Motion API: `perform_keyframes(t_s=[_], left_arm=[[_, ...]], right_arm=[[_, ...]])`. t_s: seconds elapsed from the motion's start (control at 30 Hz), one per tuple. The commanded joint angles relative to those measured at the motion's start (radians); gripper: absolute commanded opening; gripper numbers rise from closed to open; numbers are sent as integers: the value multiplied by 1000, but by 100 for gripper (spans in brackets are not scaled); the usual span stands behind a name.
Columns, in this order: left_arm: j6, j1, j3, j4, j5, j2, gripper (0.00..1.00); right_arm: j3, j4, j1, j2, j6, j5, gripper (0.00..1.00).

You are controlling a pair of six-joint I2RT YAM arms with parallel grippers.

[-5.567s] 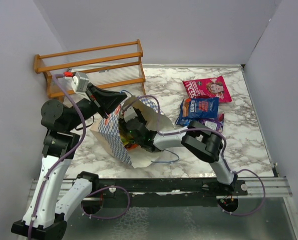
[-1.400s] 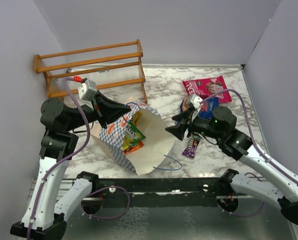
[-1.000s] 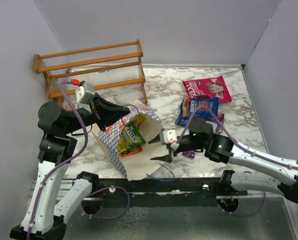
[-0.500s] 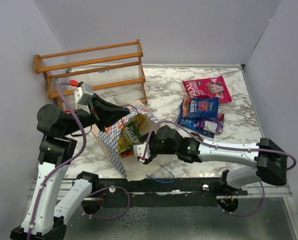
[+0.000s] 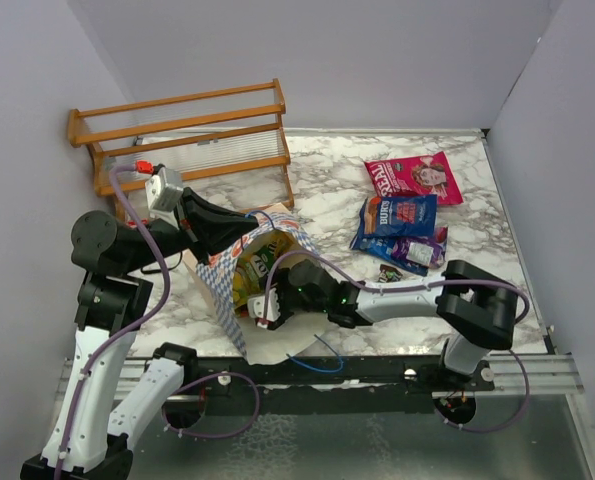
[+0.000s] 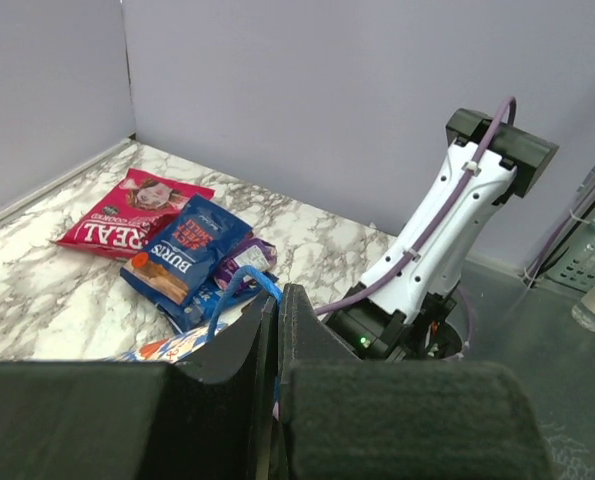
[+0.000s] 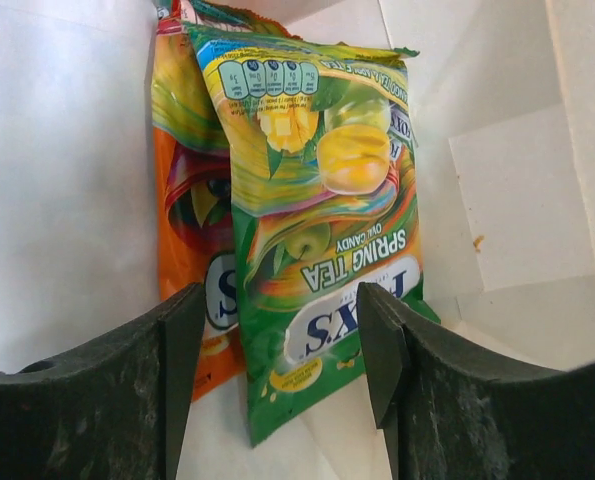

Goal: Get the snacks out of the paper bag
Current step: Take out the snack from the paper bag.

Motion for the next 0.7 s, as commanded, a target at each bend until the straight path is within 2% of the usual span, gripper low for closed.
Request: perform_keyframes(t_s=[0.0, 0.13, 0.3, 0.57, 0.6, 0.67], left_arm=[[-24, -1, 27, 65, -13, -8, 0], [-34, -1, 27, 78, -15, -7, 0], [-44, -1, 23, 89, -16, -6, 0], [-37, -2, 21, 84, -16, -7, 0], [-34, -1, 20, 83, -17, -7, 0], [-29, -1, 21, 76, -19, -7, 0]], right_arm=[[19, 157, 3, 56, 10, 25, 61], [12, 234, 3, 95, 17, 61, 58], [14, 327, 3, 149, 21, 95, 46], [-6, 455, 3, 207, 11, 121, 48], [-9, 470, 3, 212, 9, 133, 47], [-19, 494, 3, 209, 0, 148, 36]])
